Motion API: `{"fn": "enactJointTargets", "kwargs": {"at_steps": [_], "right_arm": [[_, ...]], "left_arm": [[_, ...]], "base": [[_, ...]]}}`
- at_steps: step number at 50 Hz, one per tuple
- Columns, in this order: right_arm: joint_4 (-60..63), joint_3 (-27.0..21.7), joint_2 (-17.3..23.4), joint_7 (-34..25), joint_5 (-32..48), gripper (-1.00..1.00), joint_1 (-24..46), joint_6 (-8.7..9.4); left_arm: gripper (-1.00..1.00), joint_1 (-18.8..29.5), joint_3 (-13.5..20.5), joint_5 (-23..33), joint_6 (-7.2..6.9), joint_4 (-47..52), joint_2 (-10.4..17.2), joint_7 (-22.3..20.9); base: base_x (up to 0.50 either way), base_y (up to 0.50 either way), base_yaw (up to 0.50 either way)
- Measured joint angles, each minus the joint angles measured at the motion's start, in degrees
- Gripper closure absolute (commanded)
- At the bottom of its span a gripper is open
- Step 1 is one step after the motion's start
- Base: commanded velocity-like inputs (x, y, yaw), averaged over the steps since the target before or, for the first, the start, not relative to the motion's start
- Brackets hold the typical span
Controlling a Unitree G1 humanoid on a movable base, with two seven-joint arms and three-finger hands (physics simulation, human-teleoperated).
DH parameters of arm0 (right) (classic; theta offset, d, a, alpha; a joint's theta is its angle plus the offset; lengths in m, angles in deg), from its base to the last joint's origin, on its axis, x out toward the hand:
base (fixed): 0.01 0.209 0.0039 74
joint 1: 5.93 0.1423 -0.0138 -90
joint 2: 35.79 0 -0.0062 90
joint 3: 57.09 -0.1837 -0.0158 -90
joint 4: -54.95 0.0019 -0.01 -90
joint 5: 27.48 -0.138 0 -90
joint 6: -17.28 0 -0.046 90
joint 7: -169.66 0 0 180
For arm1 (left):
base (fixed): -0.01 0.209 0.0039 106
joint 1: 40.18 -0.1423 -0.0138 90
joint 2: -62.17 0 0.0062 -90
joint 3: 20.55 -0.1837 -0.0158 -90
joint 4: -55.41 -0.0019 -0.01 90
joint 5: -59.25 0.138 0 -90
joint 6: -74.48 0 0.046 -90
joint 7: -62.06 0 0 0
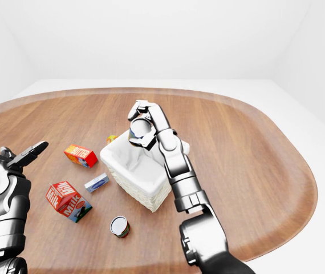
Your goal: Pick up the alphabet soup, and put it in the basket.
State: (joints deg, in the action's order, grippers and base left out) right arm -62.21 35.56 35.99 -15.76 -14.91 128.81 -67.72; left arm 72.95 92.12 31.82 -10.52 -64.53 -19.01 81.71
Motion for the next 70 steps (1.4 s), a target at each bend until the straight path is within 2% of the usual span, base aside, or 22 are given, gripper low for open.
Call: {"fn": "enactJointTargets", "kwargs": {"at_steps": [30, 57, 58, 59, 60, 61, 70], "right_arm": [[-27.98, -1.13, -0.88, 3.29, -0.69, 1.00, 10.07, 0.00], [-37.02, -1.67, -0.85, 3.51, -0.39, 1.00, 12.05, 0.00], [-37.15, -1.69, -0.82, 3.51, -0.38, 0.89, 12.09, 0.00], [-37.25, -1.72, -0.78, 3.53, -0.34, 0.63, 12.14, 0.00], [-37.34, -1.76, -0.75, 3.54, -0.11, -0.55, 12.19, 0.00], [-37.37, -1.78, -0.75, 3.57, -0.06, -1.00, 12.24, 0.00], [-36.50, -1.91, -0.65, 3.97, 0.65, -1.00, 12.70, 0.00]], "left_arm": [[-1.00, 0.02, 0.07, -0.04, 0.00, 0.14, 0.09, 0.04], [-1.00, 0.05, 0.02, -0.08, 0.00, 0.03, 0.07, -0.15], [-1.00, 0.04, 0.02, -0.08, 0.00, 0.08, 0.07, -0.13], [-1.00, 0.02, 0.03, -0.08, 0.00, 0.14, 0.07, -0.11], [-1.00, 0.00, 0.04, -0.08, 0.00, 0.21, 0.07, -0.09], [-1.00, -0.03, 0.05, -0.07, 0.00, 0.29, 0.07, -0.07], [-1.00, -0.18, 0.17, -0.03, 0.00, 0.72, 0.07, 0.10]], "base": [[0.00, 0.00, 0.00], [0.00, 0.00, 0.00], [0.00, 0.00, 0.00], [0.00, 0.00, 0.00], [0.00, 0.00, 0.00], [0.00, 0.00, 0.00], [0.00, 0.00, 0.00]]}}
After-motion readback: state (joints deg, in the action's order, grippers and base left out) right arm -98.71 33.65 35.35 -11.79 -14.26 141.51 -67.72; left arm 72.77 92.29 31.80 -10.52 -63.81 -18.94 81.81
